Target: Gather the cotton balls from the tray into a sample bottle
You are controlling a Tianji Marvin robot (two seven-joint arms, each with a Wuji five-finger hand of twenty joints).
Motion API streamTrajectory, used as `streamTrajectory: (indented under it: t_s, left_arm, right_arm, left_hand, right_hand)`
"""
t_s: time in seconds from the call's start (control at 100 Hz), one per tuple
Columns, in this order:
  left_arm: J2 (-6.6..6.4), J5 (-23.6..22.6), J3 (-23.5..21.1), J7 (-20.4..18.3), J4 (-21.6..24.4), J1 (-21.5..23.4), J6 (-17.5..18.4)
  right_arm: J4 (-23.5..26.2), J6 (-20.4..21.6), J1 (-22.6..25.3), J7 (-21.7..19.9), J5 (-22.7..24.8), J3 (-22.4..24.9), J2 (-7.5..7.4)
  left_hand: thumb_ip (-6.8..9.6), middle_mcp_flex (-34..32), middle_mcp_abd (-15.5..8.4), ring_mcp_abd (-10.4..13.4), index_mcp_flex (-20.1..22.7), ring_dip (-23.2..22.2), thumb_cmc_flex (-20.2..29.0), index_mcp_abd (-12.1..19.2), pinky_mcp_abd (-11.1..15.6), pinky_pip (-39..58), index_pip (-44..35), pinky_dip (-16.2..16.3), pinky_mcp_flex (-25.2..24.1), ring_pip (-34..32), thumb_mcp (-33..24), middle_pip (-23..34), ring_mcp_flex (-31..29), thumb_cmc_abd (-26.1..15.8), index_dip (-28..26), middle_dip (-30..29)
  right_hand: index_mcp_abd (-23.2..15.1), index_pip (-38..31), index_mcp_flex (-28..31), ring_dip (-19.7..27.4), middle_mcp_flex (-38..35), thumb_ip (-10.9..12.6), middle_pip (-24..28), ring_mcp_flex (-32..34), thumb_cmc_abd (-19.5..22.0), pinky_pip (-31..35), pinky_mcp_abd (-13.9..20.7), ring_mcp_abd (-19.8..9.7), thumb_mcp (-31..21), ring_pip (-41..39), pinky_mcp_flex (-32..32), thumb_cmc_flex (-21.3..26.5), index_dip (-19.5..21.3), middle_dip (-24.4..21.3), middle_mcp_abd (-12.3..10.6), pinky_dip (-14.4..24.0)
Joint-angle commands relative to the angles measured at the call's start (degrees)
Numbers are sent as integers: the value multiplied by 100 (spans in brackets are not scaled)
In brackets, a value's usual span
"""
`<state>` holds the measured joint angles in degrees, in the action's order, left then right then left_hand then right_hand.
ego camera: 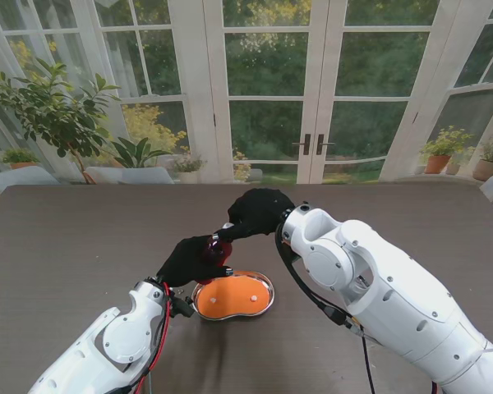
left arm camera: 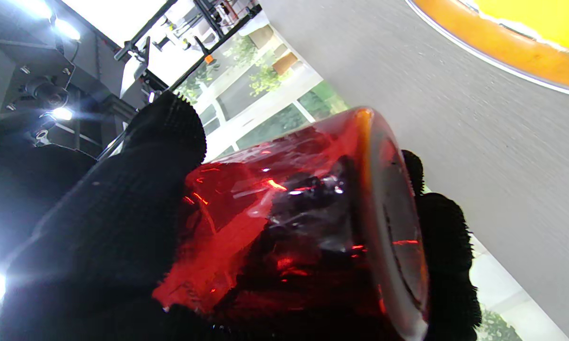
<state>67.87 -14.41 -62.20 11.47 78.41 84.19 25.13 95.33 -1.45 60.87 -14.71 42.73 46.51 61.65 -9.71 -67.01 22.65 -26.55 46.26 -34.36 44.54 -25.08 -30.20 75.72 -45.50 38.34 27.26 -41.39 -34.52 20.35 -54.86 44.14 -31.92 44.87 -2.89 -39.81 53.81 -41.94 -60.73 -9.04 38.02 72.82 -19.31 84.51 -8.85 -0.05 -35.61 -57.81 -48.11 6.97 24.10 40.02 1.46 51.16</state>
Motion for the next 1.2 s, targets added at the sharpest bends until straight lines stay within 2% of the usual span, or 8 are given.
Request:
streamTrajectory:
  t_s: [0.0, 0.14, 0.37, 0.49, 0.59, 0.69, 0.91, 1.19]
  left_arm:
    - [39, 25, 10, -82, -8, -7, 8]
    - [44, 28, 23, -68, -20, -10, 12]
    - [51, 28, 30, -44, -21, -10, 0]
    - [53, 28, 34, -39, -28, -16, 5]
    - [54, 25, 35, -35, -31, -18, 6]
    - [54, 23, 35, -34, -30, -17, 3]
    - [53, 9, 24, -25, -26, -8, 2]
    - [54, 9, 21, -18, -20, 2, -7]
  right_arm:
    - [-9, 40, -2, -29, 33, -34, 36]
    - [-32, 78, -16, 16, 33, -64, 44]
    - [-30, 151, 4, 25, -11, -39, 44]
    - [-54, 224, 8, 60, -56, -30, 50]
    - [-88, 293, 8, 98, -119, -26, 60]
    - [-115, 337, 9, 146, -150, -27, 69]
    - [-175, 508, 4, 259, -110, 6, 79]
    - [-179, 524, 66, 370, -200, 107, 103]
  left_hand:
    - [63, -330, -560, -58, 448, -96, 1056, 1260, 156, -167, -921, 55, -274, -80, -845, 35, -5, -1179, -186, -34]
    - [64, -329, -564, -58, 448, -96, 1047, 1261, 155, -167, -916, 57, -275, -81, -826, 34, -5, -1185, -189, -34]
    - [71, -334, -559, -57, 451, -96, 1055, 1255, 150, -164, -909, 59, -271, -83, -829, 34, -9, -1183, -195, -36]
    - [73, -335, -551, -64, 452, -95, 1062, 1261, 144, -165, -908, 60, -271, -81, -829, 32, -7, -1185, -197, -41]
    - [72, -331, -556, -57, 454, -95, 1053, 1263, 140, -169, -910, 60, -274, -81, -827, 30, -7, -1190, -200, -44]
    - [71, -332, -563, -62, 454, -94, 1054, 1260, 140, -169, -909, 61, -274, -79, -826, 30, -2, -1186, -200, -46]
    - [70, -332, -562, -62, 448, -96, 1051, 1266, 144, -169, -907, 62, -273, -84, -825, 34, -8, -1188, -203, -42]
    - [71, -334, -560, -60, 451, -95, 1056, 1260, 140, -172, -905, 63, -276, -81, -823, 34, -2, -1188, -204, -41]
  right_hand:
    - [-101, -223, 195, -95, -152, 89, 170, 263, -202, 330, -126, -92, -411, -272, -113, 111, 248, 114, -34, 89]
    - [-263, -436, 334, -67, -275, -86, 272, 272, -584, 383, -129, -157, -1706, -488, -190, 95, 443, 176, -90, 53]
    - [-350, -647, 420, -93, -412, -40, 386, 275, -705, 420, -144, -170, -2324, -695, -244, 290, 555, 234, -162, 31]
    - [-414, -732, 468, -91, -478, -14, 415, 275, -702, 428, -137, -178, -2507, -730, -258, 384, 587, 245, -210, 24]
    - [-589, -1196, 363, -87, -545, -580, 426, 268, -866, 446, -125, -182, -2696, -808, -266, 684, -185, 252, -258, 6]
    - [-719, -1438, 298, -91, -627, -732, 447, 274, -1006, 460, -136, -194, -2805, -845, -279, 851, -401, 255, -273, 7]
    - [-900, -1867, 365, -153, -1228, -833, 534, 284, -1232, 513, 90, -296, -2851, -968, -342, 1060, -565, 235, -652, -3]
    - [-835, -2063, 201, -206, -1301, -873, 573, 283, -1280, 562, 93, -305, -3037, -1125, -390, 1072, -399, 316, -629, -40]
